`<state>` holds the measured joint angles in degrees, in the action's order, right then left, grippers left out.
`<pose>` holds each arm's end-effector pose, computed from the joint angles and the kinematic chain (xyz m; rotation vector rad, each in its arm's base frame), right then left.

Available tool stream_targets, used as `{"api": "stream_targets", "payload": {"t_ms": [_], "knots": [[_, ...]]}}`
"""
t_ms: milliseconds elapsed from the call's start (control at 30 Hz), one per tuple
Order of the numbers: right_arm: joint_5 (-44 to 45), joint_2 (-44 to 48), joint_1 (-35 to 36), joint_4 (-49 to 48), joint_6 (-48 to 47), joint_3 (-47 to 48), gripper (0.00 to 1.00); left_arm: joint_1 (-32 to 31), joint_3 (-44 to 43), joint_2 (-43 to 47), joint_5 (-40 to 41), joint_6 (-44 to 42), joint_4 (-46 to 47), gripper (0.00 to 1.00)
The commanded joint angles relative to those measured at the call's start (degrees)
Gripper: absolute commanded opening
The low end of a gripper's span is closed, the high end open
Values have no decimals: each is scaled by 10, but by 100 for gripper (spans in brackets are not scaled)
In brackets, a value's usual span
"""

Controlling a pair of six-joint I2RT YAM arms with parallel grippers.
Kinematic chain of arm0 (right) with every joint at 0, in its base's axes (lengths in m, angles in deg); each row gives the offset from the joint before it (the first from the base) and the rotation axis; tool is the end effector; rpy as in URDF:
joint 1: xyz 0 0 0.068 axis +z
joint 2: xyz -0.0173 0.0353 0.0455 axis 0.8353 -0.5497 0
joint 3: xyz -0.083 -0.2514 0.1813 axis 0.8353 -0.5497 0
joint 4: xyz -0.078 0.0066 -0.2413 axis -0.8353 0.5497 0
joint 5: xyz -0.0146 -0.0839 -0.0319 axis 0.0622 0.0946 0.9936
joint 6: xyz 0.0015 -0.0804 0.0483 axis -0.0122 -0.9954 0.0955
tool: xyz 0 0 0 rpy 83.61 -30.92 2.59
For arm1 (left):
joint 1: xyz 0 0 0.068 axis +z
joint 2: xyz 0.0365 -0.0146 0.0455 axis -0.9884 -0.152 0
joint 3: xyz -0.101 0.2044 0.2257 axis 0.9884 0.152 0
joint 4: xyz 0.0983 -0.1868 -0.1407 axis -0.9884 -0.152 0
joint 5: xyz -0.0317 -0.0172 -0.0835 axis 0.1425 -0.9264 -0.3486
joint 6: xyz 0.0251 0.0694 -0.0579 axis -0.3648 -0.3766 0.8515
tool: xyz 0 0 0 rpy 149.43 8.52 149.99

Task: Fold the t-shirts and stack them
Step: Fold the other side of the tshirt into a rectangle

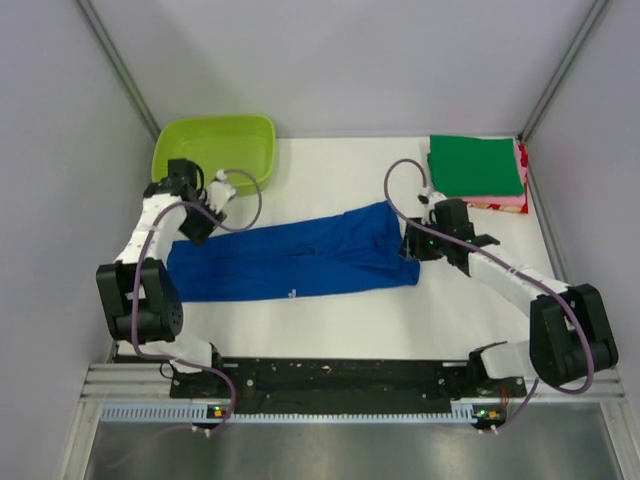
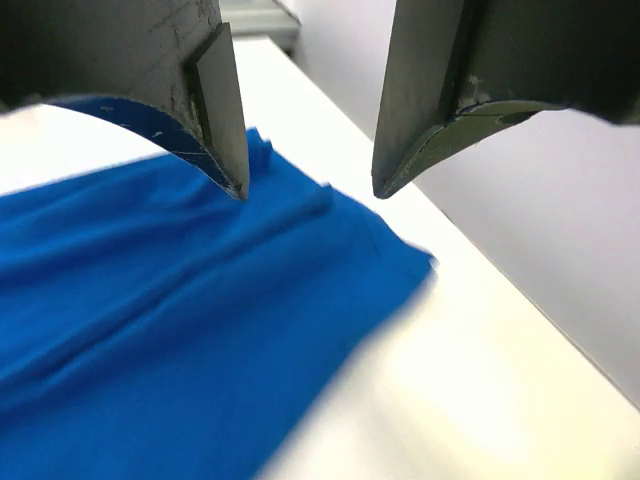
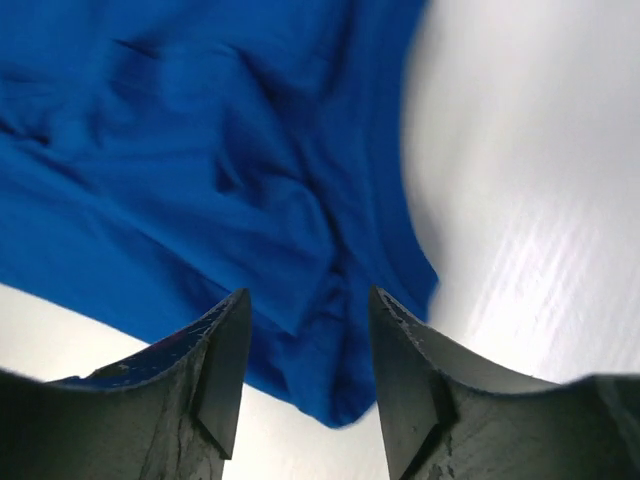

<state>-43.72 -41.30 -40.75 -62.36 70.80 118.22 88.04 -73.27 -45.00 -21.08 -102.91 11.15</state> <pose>0.2656 0.0927 0.2122 -0.1047 2.4291 0.4868 0.3170 0.0430 0.2476 0.9164 2.7049 0.2894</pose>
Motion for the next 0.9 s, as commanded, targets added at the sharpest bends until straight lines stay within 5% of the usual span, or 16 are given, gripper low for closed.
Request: {"api": "stream_targets", "payload": {"t_ms": [0,167,367,667,867], "knots": [[-9,-19,51,-53,-64,62,52,-127,-106,14,-143,51,-41,57],[-57,-98,62,-93,-61,110,53,-290,-200,-78,-252,115,13,57],[-99,-163,62,-135,-47,127,50,-346,-328,-230,-359,242,61,52],[-126,-201,38,-156,9,114,9,-368,-353,-331,-409,333,139,52],[-133,-194,30,-159,16,107,0,-380,-358,-365,-365,332,139,48]]}}
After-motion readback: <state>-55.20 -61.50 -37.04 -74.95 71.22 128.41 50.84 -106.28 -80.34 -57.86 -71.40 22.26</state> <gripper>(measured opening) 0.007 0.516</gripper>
